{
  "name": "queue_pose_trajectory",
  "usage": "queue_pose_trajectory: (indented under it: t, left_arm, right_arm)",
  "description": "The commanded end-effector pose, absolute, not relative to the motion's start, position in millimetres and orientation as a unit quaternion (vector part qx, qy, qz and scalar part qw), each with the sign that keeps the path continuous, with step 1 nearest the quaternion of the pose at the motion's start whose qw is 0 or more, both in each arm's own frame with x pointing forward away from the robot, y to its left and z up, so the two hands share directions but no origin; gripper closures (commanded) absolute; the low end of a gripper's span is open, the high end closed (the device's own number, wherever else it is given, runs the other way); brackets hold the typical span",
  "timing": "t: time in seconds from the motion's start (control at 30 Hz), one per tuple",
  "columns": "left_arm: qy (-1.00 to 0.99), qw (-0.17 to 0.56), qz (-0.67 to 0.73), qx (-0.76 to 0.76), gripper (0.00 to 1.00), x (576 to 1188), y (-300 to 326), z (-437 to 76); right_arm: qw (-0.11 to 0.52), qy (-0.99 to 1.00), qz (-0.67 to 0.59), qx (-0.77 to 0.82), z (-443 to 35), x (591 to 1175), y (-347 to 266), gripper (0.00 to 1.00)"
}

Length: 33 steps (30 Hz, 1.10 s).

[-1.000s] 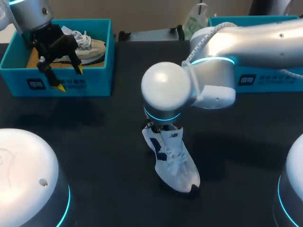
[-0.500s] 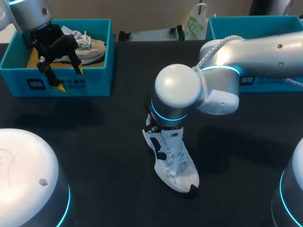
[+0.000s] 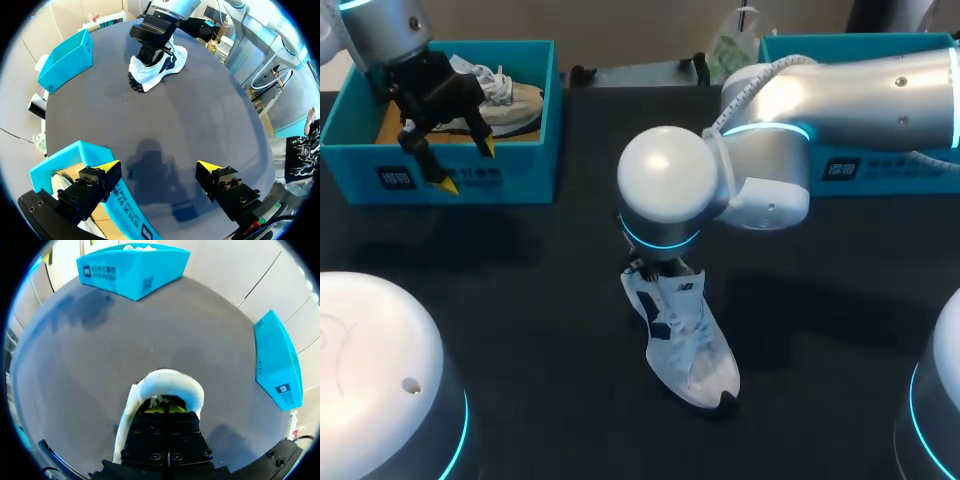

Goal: Take the shoe out of the shoebox, open the shoe tongue, remove and reinsert the insole, then place the shoe into the shoebox

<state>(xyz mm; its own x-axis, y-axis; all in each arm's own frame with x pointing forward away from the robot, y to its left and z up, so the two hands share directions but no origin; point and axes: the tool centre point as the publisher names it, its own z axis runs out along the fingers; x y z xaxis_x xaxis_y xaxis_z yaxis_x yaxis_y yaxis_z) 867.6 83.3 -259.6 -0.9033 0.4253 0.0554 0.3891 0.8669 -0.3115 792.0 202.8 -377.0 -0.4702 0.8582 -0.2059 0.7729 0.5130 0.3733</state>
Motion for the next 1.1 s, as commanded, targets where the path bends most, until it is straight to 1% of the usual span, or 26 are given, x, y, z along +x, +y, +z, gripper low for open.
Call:
queue_pose_trajectory:
  t: [0.03,0.23,0.37,0.53,0.73,0.93,1.1]
  left_arm:
    - [-0.964,0.061,0.147,-0.212,0.00,867.5,83.6,-259.4]
    - [-0.964,0.061,0.147,-0.212,0.00,867.5,83.6,-259.4]
    - [-0.964,0.061,0.147,-0.212,0.00,867.5,83.6,-259.4]
    - [-0.964,0.061,0.147,-0.212,0.00,867.5,83.6,-259.4]
    - [-0.964,0.061,0.147,-0.212,0.00,867.5,83.6,-259.4]
    - [-0.964,0.061,0.147,-0.212,0.00,867.5,83.6,-259.4]
    - [-0.964,0.061,0.147,-0.212,0.00,867.5,83.6,-259.4]
  right_arm:
    - [0.187,0.848,0.132,0.478,-381.0,799.2,199.4,1.00]
    - [0.178,0.847,0.149,0.478,-396.5,814.2,198.3,1.00]
    - [0.146,0.853,0.143,0.481,-416.9,820.4,201.3,1.00]
    - [0.122,0.857,0.116,0.488,-425.7,812.6,203.6,1.00]
    - [0.112,0.856,0.055,0.502,-415.8,786.5,206.5,1.00]
    - [0.106,0.850,0.031,0.515,-411.9,765.7,203.1,1.00]
    - [0.127,0.843,0.037,0.522,-396.9,765.6,200.1,1.00]
